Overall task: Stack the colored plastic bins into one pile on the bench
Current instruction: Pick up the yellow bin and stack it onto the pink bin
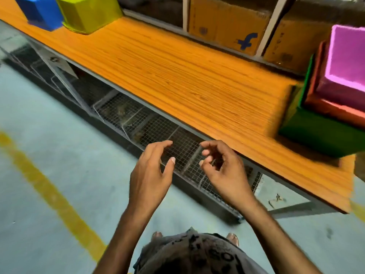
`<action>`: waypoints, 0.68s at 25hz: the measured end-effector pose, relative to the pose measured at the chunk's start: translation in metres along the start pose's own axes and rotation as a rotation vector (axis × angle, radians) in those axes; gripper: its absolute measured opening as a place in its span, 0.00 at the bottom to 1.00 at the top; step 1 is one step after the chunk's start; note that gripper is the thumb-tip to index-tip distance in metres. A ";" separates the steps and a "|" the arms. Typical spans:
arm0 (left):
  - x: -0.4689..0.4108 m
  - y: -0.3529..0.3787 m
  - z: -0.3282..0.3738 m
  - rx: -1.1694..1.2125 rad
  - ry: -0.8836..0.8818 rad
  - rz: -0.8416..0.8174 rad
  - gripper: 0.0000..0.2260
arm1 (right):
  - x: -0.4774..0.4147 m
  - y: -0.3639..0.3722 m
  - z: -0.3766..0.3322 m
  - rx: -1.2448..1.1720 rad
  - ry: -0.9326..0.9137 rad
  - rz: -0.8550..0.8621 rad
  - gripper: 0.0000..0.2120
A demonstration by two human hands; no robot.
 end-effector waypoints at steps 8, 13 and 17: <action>-0.028 -0.125 -0.119 -0.337 -0.020 0.167 0.18 | -0.043 0.174 -0.058 0.165 -0.229 -0.125 0.19; -0.077 -0.169 -0.182 -0.270 -0.143 0.202 0.17 | -0.102 0.254 -0.083 0.190 -0.287 -0.211 0.19; -0.141 -0.197 -0.240 -0.189 -0.182 0.213 0.16 | -0.172 0.313 -0.093 0.168 -0.292 -0.217 0.19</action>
Point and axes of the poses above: each hand's wrist, its own x-axis away from the middle knuckle, its own y-axis out of the palm, z = x × y, the point moved 2 cm from there along -x, towards the middle knuckle, and after that the axes turned 1 degree about -z, right-handed, at the moved point
